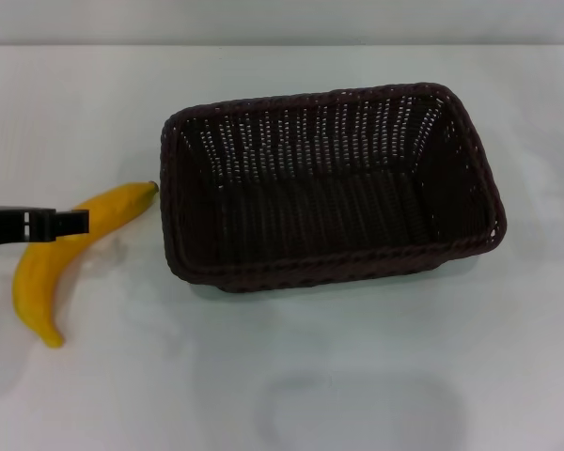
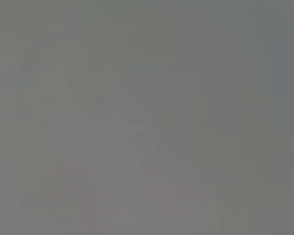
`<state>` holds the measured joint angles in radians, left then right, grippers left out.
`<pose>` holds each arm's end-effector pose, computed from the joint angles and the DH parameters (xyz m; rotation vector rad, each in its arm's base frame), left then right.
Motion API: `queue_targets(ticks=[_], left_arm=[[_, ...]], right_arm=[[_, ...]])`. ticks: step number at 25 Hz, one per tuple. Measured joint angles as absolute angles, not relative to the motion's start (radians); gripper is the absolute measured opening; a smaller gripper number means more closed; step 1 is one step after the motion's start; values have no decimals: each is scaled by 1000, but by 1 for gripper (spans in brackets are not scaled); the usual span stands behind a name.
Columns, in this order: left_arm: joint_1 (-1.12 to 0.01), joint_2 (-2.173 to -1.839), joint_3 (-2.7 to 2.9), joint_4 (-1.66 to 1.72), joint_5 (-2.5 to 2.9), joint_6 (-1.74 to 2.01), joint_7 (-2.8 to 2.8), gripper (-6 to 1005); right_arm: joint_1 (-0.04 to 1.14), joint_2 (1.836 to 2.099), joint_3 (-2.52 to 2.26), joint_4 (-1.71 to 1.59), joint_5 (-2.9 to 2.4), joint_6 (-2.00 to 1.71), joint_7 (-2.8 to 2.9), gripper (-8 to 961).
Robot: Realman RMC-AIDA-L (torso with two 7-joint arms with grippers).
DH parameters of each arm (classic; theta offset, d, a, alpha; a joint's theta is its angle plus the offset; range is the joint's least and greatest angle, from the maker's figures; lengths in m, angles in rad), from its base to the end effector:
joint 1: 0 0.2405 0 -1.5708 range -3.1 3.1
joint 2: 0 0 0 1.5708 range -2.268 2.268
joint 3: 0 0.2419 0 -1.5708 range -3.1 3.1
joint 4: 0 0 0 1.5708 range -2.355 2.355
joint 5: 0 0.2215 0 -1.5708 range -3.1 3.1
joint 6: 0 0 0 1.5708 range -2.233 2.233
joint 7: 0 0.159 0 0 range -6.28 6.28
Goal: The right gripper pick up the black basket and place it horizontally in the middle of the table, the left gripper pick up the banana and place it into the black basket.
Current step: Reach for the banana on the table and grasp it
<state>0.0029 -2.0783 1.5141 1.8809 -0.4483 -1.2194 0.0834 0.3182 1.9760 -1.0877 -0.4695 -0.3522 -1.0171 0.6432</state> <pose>-0.2276 0.3066 0.0602 -1.9061 -1.2882 0.0260 0.3504 0.3725 0.1298 -1.3958 0.5624 0.8597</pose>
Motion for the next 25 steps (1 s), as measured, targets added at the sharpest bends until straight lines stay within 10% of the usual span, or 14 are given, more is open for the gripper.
queue_targets(ticks=[25], left_arm=[[-99,-2076,1494,1874,-405,-1427,219,859]], right_arm=[[309,1985,-1089,-503,-376,-1014,658,738]])
